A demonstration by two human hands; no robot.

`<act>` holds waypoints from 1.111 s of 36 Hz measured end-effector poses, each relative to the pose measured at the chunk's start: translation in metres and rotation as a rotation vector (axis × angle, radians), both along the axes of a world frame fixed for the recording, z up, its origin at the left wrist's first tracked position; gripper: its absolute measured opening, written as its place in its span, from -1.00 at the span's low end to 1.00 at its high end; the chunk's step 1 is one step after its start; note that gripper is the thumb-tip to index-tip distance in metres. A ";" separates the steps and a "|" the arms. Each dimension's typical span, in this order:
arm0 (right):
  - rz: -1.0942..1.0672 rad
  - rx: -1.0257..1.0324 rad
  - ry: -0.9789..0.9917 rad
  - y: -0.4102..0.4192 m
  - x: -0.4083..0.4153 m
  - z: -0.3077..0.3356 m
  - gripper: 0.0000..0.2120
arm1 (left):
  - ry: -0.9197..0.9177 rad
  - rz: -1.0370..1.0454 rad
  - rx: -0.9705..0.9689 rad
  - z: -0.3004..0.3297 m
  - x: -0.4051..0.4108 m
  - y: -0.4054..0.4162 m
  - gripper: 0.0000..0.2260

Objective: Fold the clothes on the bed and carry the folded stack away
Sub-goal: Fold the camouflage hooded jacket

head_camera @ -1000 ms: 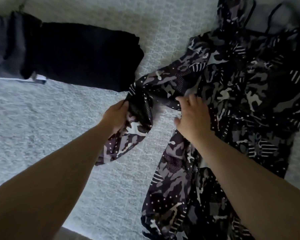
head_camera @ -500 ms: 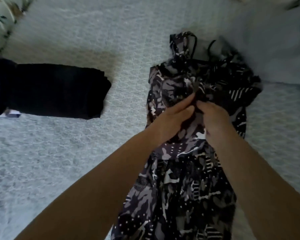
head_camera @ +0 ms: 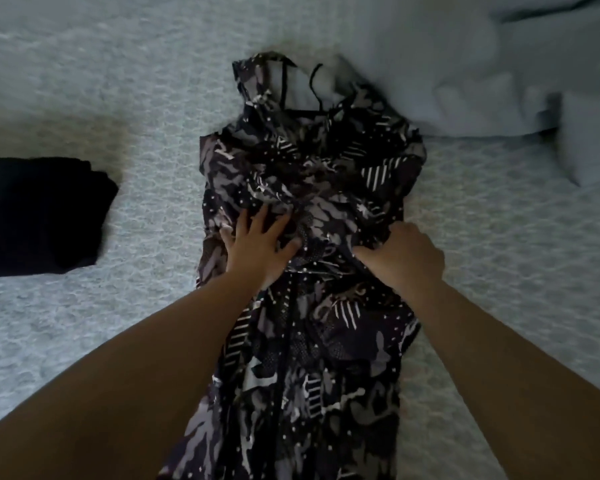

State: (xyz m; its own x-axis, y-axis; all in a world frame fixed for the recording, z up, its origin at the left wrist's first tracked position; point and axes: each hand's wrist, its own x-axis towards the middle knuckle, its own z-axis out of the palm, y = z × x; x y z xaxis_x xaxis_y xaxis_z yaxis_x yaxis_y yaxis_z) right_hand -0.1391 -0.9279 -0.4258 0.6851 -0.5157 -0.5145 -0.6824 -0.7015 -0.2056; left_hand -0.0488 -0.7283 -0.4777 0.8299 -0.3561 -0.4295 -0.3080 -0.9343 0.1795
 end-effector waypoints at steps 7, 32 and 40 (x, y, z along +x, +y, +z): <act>0.026 -0.097 0.041 -0.044 0.001 -0.009 -0.84 | 0.094 -0.076 0.176 -0.016 0.011 -0.010 -0.18; -0.773 -0.164 -0.276 -0.189 -0.053 -0.042 -0.21 | 0.068 -0.228 0.088 -0.023 0.001 -0.105 -0.35; -1.028 0.435 -0.249 -0.194 -0.089 -0.049 -0.70 | 0.117 0.077 0.060 0.014 0.001 -0.155 -0.35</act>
State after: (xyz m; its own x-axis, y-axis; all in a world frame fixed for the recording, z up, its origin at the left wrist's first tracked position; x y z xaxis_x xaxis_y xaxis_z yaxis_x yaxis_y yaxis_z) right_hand -0.2280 -1.1218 -0.4746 0.1495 -0.7027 -0.6956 -0.7985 0.3291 -0.5041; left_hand -0.0481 -0.8838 -0.4638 0.7967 -0.2644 -0.5435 -0.2157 -0.9644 0.1528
